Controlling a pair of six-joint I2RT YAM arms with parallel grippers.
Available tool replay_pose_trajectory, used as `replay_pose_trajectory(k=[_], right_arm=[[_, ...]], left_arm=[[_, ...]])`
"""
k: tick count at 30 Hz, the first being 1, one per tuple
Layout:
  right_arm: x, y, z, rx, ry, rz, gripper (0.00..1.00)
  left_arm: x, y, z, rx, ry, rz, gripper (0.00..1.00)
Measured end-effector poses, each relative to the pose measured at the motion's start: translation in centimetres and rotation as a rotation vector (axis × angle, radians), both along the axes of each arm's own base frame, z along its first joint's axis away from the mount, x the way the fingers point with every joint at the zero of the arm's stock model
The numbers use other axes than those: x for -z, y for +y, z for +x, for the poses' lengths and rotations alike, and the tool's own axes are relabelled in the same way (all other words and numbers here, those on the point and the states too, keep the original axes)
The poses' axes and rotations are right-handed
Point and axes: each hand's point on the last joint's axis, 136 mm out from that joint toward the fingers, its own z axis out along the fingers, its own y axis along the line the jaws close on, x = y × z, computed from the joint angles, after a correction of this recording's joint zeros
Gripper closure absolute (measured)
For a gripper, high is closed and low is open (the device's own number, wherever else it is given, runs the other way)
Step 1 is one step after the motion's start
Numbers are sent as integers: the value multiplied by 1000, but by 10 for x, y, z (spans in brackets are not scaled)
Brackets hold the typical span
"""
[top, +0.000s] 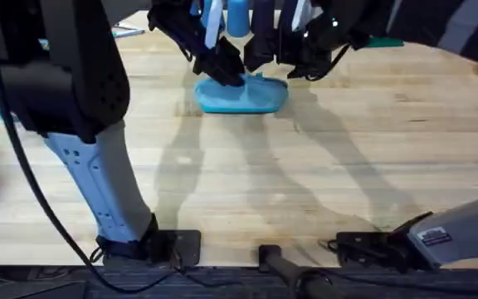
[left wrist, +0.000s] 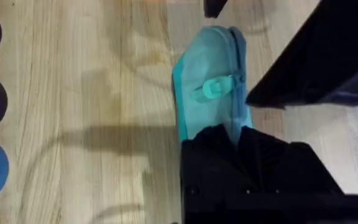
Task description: Unzip the bag, pick up the pens from the table one at a time and place them inside, then zip the bag closed.
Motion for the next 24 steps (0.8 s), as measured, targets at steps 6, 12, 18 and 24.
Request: replay_pose_trajectory(k=[6,12,18,24], right_arm=[[6,2,4,0,1,0,33],[16,4,8,15,17,4,33],[20,6,11,39,27,16,39],[20,6,11,48,30,20,142]], left_arm=[[0,0,0,0,0,0,957],[0,0,0,0,-1,0,957],[0,0,2,0,-8,-1,957],[0,0,2,0,-11,-1,957]])
